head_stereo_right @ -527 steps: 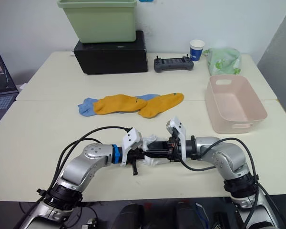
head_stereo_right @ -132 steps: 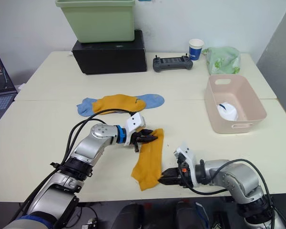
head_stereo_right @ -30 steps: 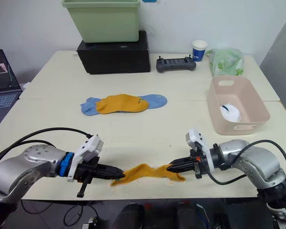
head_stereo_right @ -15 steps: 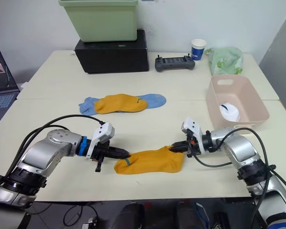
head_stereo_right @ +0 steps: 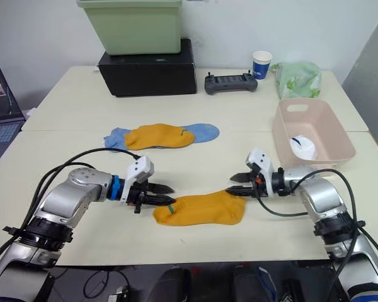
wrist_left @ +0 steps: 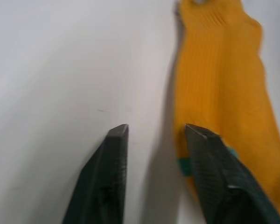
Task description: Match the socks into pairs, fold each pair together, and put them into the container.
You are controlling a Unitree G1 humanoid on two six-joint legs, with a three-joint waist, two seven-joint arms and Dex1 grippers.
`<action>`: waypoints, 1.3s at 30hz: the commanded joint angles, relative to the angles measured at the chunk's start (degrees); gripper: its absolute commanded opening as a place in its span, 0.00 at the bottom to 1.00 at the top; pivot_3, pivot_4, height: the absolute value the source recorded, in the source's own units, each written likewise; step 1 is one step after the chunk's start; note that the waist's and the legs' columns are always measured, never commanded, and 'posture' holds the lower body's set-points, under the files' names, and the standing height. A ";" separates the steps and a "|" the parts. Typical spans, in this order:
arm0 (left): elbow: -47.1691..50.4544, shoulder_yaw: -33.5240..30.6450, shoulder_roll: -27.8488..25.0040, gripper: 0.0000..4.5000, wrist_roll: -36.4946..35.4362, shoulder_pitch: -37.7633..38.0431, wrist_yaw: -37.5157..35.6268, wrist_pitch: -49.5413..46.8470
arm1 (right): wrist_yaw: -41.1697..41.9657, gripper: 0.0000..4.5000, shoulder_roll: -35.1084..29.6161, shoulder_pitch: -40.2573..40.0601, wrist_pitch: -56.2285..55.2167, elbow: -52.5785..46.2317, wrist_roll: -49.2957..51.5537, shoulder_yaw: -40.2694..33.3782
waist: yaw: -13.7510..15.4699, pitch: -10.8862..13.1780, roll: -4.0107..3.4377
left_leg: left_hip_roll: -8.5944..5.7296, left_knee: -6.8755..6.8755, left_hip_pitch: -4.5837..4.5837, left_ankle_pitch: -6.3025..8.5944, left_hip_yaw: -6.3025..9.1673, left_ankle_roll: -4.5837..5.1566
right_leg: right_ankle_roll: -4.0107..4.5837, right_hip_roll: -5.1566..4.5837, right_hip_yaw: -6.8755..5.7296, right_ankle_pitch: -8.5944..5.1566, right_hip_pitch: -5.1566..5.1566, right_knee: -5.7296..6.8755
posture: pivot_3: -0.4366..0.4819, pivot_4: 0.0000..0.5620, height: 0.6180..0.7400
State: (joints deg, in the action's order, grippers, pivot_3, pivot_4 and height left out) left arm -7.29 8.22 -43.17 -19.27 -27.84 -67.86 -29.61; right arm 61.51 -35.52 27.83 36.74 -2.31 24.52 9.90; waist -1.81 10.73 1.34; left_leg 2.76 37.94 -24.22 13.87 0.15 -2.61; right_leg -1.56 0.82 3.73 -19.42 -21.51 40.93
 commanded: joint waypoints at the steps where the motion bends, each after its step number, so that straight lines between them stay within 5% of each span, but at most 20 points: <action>1: 6.71 -7.34 0.85 0.63 -4.21 2.17 3.15 0.65 | -1.60 0.65 -0.84 -2.43 2.03 -10.45 4.49 -4.86 | -0.04 0.00 0.00 | 0.01 0.00 -0.02 0.00 0.02 0.00 | 0.00 -0.04 0.00 0.00 -0.01 0.00 | 0.48 0.27 1.00; 5: 17.22 -6.48 0.97 0.64 -2.74 7.97 3.52 5.47 | -4.47 0.56 0.51 -6.72 -3.00 -17.38 0.79 -1.98 | -0.06 -0.01 -0.01 | 0.02 0.00 -0.01 0.00 0.09 -0.01 | 0.00 -0.12 0.05 0.00 0.08 -0.05 | 0.48 0.27 1.00; 12: 24.18 -1.26 8.09 0.21 1.19 13.93 9.85 11.54 | -8.71 0.00 5.28 -9.17 -14.18 -13.35 -7.91 3.77 | -0.02 -0.01 -0.01 | -0.08 0.01 0.04 -0.01 0.03 -0.02 | -0.01 -0.07 0.06 0.00 0.13 -0.01 | 0.48 0.27 1.00; 15: 21.21 2.75 11.65 0.00 6.71 15.61 14.51 15.33 | -10.97 0.00 6.89 -9.95 -19.32 -8.48 -12.38 5.66 | 0.02 -0.02 -0.01 | -0.08 0.01 0.03 -0.01 0.03 -0.02 | 0.00 -0.07 0.06 0.00 0.13 -0.04 | 0.48 0.27 1.00; 20: 13.62 4.34 15.49 0.00 11.72 16.77 20.27 18.21 | -13.74 0.00 7.29 -12.07 -21.54 -2.80 -15.66 4.86 | 0.02 -0.02 -0.01 | -0.08 0.01 0.09 -0.01 -0.01 -0.02 | 0.00 -0.07 0.09 0.00 0.15 -0.02 | 0.48 0.27 1.00; 26: 11.41 2.04 12.88 0.00 11.79 19.71 19.87 20.34 | -13.67 0.00 3.77 -15.27 -24.52 -1.15 -17.44 2.56 | 0.00 -0.07 -0.02 | -0.07 -0.03 0.34 0.00 -0.06 -0.01 | -0.01 -0.06 0.14 0.00 0.37 -0.03 | 0.48 0.27 1.00; 34: 17.89 -5.24 9.24 0.00 4.86 21.54 16.69 22.17 | -10.53 0.00 3.84 -18.02 -23.85 -9.57 -9.02 -1.99 | 0.00 -0.12 -0.04 | -0.04 -0.06 0.30 0.00 -0.06 -0.01 | -0.01 -0.06 0.14 0.00 0.32 -0.02 | 0.48 0.27 1.00; 39: 21.70 -4.67 6.05 0.00 5.30 24.35 12.33 26.98 | -8.63 0.00 4.89 -19.21 -25.53 -11.60 -10.05 2.18 | -0.01 -0.12 -0.04 | -0.04 -0.07 0.31 0.00 -0.06 -0.02 | -0.01 -0.06 0.15 0.00 0.33 -0.05 | 0.48 0.27 1.00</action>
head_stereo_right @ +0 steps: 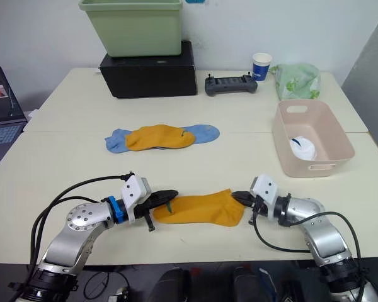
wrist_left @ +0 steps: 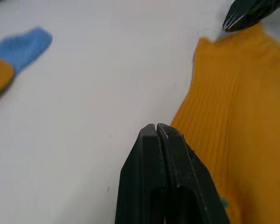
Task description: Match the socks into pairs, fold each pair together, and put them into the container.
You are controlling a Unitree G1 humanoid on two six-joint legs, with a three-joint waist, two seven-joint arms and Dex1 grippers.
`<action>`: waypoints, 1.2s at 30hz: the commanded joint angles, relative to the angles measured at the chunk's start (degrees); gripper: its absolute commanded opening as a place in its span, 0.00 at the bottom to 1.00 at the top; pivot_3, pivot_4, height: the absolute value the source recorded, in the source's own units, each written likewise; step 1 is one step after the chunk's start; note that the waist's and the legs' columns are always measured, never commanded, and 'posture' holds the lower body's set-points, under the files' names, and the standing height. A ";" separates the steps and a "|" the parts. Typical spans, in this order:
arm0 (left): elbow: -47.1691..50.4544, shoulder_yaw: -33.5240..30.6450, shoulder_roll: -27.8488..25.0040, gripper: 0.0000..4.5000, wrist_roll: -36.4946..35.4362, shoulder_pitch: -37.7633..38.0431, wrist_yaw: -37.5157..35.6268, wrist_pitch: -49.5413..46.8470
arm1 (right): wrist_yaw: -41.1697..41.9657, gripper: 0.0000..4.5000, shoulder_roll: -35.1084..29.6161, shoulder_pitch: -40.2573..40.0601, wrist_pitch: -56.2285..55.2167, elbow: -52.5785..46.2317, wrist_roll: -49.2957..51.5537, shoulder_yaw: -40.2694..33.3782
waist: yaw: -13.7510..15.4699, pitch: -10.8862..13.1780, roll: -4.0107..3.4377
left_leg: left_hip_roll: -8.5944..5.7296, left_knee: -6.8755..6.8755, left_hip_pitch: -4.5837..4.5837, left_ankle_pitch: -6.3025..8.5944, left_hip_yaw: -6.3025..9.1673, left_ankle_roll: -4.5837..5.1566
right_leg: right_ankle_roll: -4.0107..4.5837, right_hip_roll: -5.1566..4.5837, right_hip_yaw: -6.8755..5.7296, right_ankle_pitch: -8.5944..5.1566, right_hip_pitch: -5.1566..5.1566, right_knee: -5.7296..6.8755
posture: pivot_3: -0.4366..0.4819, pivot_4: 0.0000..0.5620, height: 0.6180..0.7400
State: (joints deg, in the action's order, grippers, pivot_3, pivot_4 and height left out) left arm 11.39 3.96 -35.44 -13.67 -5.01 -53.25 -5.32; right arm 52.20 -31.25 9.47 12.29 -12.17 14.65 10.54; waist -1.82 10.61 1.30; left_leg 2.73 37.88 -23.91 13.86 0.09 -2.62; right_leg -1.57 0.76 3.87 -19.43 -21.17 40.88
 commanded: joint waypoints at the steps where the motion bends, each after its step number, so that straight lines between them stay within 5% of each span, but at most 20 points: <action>1: 3.61 -0.35 -1.90 0.00 -0.76 2.25 -2.43 2.25 | 0.53 0.00 0.89 -1.00 -1.09 -1.67 -0.60 2.24 | -0.01 0.00 0.00 | 0.00 -0.01 0.01 0.00 0.00 0.00 | 0.00 0.00 0.00 0.00 0.00 -0.01 | 0.48 0.27 1.00; 14: -2.86 0.11 -4.08 0.00 4.34 10.54 -1.74 6.61 | 1.68 0.00 -5.24 -5.75 -1.36 0.65 -3.24 0.58 | 0.08 -0.03 0.01 | -0.02 -0.01 0.04 0.01 -0.05 0.01 | 0.00 -0.02 0.03 0.00 0.04 -0.04 | 0.48 0.27 1.00; 21: -0.07 -4.46 -4.82 0.00 -3.39 10.36 -3.23 3.11 | 4.31 0.00 -7.32 -7.10 2.19 -5.77 4.66 -4.26 | 0.01 -0.05 -0.02 | 0.00 -0.02 0.06 0.01 -0.05 0.01 | 0.00 -0.02 0.03 0.00 0.03 -0.01 | 0.48 0.27 1.00; 26: 5.42 -9.63 -5.50 0.00 -11.79 9.34 -0.48 -8.73 | -1.29 0.00 -5.82 -6.15 10.80 -9.51 9.85 -9.27 | 0.00 -0.04 0.00 | 0.03 -0.02 0.01 0.01 -0.02 0.01 | 0.00 -0.02 0.01 0.00 0.01 -0.01 | 0.48 0.27 1.00; 29: 4.43 -11.89 -4.55 0.08 -13.72 8.15 1.80 -12.59 | -4.81 0.12 -4.68 -5.64 13.94 -8.58 10.18 -10.98 | -0.01 -0.04 0.00 | 0.01 -0.02 0.02 0.01 -0.01 0.01 | 0.00 -0.02 0.00 0.00 0.02 -0.01 | 0.48 0.27 1.00; 32: 3.33 -11.50 -3.77 0.27 -13.88 7.49 3.56 -16.05 | -6.34 0.35 -4.11 -5.36 15.20 -7.44 8.94 -10.00 | -0.01 -0.04 -0.01 | 0.00 -0.02 0.02 0.01 -0.02 0.01 | -0.01 -0.01 0.02 -0.01 0.00 -0.02 | 0.48 0.27 1.00; 36: 3.81 -9.81 -2.01 0.33 -15.20 6.59 4.79 -20.98 | -5.66 0.35 -3.90 -5.73 15.30 -6.52 8.49 -8.01 | -0.02 -0.04 -0.01 | -0.01 -0.02 0.01 0.01 -0.04 0.01 | -0.01 -0.01 0.04 0.00 -0.02 -0.02 | 0.48 0.27 1.00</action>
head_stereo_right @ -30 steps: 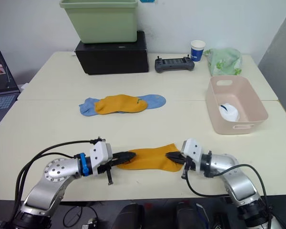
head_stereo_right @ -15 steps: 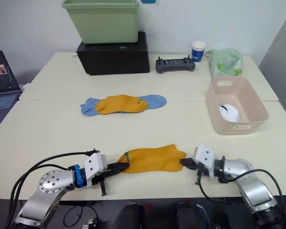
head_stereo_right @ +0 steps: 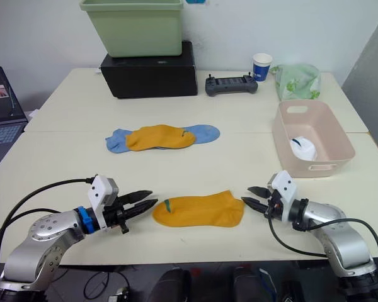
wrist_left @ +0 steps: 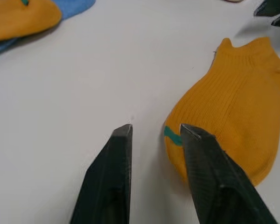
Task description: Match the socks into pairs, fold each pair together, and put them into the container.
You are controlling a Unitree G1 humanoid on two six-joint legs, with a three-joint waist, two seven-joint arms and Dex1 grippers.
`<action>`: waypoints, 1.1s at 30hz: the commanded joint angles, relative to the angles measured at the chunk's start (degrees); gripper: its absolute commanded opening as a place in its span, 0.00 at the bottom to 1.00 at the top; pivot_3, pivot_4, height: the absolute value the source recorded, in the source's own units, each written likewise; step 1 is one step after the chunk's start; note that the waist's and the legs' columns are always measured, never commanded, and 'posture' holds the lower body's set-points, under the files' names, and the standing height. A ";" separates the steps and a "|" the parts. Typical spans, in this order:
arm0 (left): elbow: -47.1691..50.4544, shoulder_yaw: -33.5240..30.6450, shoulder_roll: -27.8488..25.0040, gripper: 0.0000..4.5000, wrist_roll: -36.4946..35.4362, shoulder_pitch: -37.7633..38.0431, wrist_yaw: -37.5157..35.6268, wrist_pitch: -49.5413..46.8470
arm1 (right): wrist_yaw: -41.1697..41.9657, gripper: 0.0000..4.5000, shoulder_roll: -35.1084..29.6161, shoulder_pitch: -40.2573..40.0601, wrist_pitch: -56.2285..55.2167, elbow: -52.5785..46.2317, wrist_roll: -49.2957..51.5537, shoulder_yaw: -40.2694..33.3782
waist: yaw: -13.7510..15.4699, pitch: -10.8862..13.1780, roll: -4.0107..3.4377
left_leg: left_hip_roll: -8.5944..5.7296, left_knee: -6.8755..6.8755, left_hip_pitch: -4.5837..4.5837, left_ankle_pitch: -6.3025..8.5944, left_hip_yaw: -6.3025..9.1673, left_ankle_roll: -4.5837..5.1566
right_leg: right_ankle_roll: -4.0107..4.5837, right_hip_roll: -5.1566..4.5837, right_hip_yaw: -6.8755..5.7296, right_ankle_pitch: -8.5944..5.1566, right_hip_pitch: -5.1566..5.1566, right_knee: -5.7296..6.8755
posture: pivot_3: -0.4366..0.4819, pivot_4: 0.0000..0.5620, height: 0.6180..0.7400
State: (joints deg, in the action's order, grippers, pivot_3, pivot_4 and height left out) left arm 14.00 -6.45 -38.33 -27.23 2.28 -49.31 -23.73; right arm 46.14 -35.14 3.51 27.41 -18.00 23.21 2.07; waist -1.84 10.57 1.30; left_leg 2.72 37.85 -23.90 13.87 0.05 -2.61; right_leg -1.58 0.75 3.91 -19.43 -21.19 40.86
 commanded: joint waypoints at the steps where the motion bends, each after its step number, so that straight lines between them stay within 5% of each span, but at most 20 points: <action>1: 1.43 0.94 1.32 0.33 -1.70 -0.99 1.19 -3.46 | 0.68 0.35 -0.11 0.12 0.55 -0.62 0.11 0.78 | 0.00 0.00 0.00 | 0.00 0.00 0.00 0.00 0.00 0.00 | 0.00 0.01 0.00 0.00 -0.01 0.00 | 0.48 0.27 1.00; 14: 0.49 5.07 1.49 0.33 2.03 -0.27 1.15 -4.67 | 1.46 0.35 -0.84 0.24 7.49 -1.76 2.42 2.81 | 0.01 0.00 0.00 | 0.00 0.00 0.00 0.00 0.00 0.00 | 0.00 0.01 0.02 0.00 0.00 0.00 | 0.48 0.27 1.00; 17: 0.41 5.40 1.53 0.21 2.76 -0.32 0.83 -4.11 | 0.60 0.35 0.32 0.47 7.67 -1.94 2.99 2.90 | 0.01 0.00 0.00 | 0.00 0.00 0.00 0.00 0.00 0.00 | 0.00 0.01 0.02 0.00 0.00 0.00 | 0.48 0.27 1.00; 20: 0.51 5.32 1.61 0.01 2.94 -0.40 0.62 -4.08 | 0.44 0.22 0.88 0.54 7.95 -2.34 3.72 2.37 | 0.01 0.00 0.00 | 0.00 0.00 0.00 0.00 0.00 0.00 | 0.00 0.01 0.02 0.00 0.00 0.00 | 0.48 0.27 1.00; 23: 0.16 5.02 1.51 0.00 3.03 -0.75 0.36 -3.86 | 0.85 0.01 0.50 -0.01 8.42 -3.15 4.23 1.93 | 0.01 0.00 0.00 | -0.01 0.00 0.00 0.00 -0.01 0.00 | 0.00 0.01 0.02 0.00 0.00 0.00 | 0.48 0.27 1.00; 33: -2.15 3.99 1.53 0.00 3.51 -3.67 -0.46 -2.87 | -0.65 0.01 0.71 -2.18 10.69 -6.67 5.59 1.85 | 0.02 0.00 0.00 | 0.00 -0.01 -0.01 0.00 0.00 0.00 | -0.01 0.01 0.01 0.00 0.00 0.00 | 0.48 0.27 1.00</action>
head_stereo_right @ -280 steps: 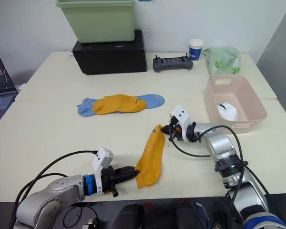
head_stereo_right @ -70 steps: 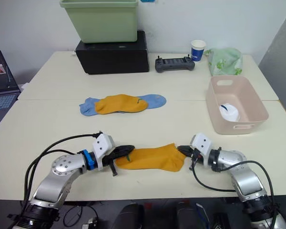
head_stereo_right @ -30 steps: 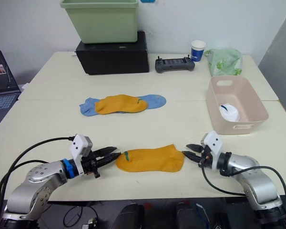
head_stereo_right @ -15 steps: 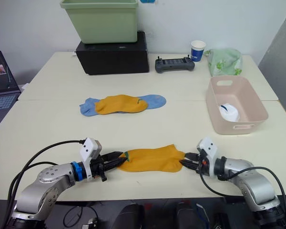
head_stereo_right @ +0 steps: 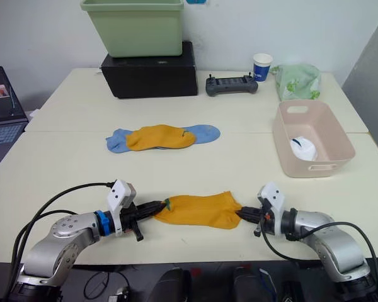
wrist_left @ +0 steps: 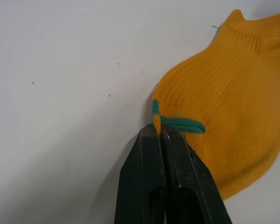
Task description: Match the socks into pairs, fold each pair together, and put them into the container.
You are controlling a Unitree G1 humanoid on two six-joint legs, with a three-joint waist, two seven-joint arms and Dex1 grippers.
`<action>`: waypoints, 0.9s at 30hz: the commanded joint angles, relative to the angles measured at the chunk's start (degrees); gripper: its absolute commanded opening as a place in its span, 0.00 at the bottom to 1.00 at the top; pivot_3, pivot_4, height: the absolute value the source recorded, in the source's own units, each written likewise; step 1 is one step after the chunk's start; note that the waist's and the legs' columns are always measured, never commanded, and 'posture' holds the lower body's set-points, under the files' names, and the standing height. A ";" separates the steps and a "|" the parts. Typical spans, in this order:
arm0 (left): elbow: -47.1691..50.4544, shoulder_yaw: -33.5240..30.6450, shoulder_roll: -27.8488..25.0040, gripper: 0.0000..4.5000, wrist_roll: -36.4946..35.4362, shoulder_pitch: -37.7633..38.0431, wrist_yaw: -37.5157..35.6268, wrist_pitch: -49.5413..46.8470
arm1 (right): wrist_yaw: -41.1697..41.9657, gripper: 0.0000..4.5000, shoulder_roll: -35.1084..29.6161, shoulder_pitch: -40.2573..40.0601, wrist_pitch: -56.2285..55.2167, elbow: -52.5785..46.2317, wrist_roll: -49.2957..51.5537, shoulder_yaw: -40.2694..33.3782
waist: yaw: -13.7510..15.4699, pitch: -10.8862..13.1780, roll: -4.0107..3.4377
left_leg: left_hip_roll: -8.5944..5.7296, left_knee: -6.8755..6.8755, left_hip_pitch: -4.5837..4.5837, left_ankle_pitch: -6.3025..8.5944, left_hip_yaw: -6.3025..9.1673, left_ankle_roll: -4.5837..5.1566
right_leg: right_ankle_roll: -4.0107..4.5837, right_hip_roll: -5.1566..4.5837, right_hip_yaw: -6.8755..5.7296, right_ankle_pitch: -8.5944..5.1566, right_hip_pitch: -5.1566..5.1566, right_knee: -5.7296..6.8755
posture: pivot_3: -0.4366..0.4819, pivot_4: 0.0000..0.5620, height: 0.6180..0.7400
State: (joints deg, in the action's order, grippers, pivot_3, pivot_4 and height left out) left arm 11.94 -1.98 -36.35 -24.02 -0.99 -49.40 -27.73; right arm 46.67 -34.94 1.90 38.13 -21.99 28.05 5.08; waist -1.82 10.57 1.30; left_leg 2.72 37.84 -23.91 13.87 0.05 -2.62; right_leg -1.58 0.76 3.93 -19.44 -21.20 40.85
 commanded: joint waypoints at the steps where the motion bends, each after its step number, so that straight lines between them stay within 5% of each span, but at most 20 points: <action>1: -0.14 -0.57 -0.36 0.00 -0.02 -0.32 -0.45 0.78 | -1.79 0.01 0.69 -0.74 -0.06 -2.86 0.70 -1.32 | 0.00 0.00 0.00 | 0.00 0.00 0.00 0.00 0.00 0.00 | 0.00 0.00 0.00 0.00 0.00 0.00 | 0.48 0.27 1.00; 6: -0.17 -0.32 -0.29 0.00 0.05 0.36 -0.99 1.57 | -2.03 0.01 0.28 -1.49 0.13 -3.33 1.15 -1.22 | -0.01 0.00 0.00 | 0.00 0.00 0.00 0.00 0.00 0.00 | 0.00 0.00 0.00 0.00 0.00 0.00 | 0.48 0.27 1.00; 10: -0.08 -1.20 -0.01 0.13 -0.64 0.65 -0.86 1.98 | -2.29 0.21 0.30 -1.75 -0.51 -3.19 1.19 -2.05 | -0.01 0.00 0.00 | 0.00 0.00 0.00 0.00 0.00 0.00 | 0.00 0.00 0.01 0.00 -0.01 -0.01 | 0.48 0.27 1.00; 15: -0.94 -4.66 -1.74 0.49 0.55 0.58 -0.13 4.81 | -0.42 0.61 -1.29 -1.56 -2.86 -3.92 2.59 -6.28 | 0.00 0.00 0.00 | 0.00 0.00 0.00 0.00 0.00 0.00 | 0.00 0.00 0.00 0.00 -0.01 -0.01 | 0.48 0.27 1.00; 17: 1.16 -5.45 -2.48 0.62 -0.23 0.50 -1.07 5.52 | 0.69 0.62 -2.35 -0.55 -3.46 -5.16 3.42 -7.80 | 0.00 0.01 0.00 | 0.01 -0.01 -0.01 0.00 0.00 0.00 | 0.00 0.01 0.00 0.00 -0.01 0.00 | 0.48 0.27 1.00; 23: 6.54 -0.12 -2.46 0.62 2.04 -1.04 -3.87 9.75 | 1.70 0.62 -1.93 4.48 -6.61 -5.53 -0.48 -1.62 | -0.01 0.00 0.00 | 0.01 -0.01 0.00 0.00 -0.01 0.00 | 0.00 0.00 0.01 0.00 0.00 -0.01 | 0.48 0.27 1.00; 27: 5.53 5.23 -1.91 0.41 6.50 -0.88 -4.25 13.53 | 1.33 0.40 0.41 6.53 -11.24 -1.11 -5.77 3.92 | -0.01 0.01 0.00 | -0.01 -0.02 -0.01 0.00 -0.04 0.00 | 0.00 0.02 0.04 0.00 -0.02 -0.05 | 0.48 0.27 1.00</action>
State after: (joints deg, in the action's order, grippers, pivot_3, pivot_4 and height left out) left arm 16.82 2.21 -38.45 -19.07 -1.86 -53.34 -16.49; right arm 47.83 -34.82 7.88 29.47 -23.88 24.19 7.86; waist -1.83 10.57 1.30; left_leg 2.71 37.82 -23.93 13.87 0.01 -2.62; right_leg -1.58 0.79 3.97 -19.43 -21.22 40.80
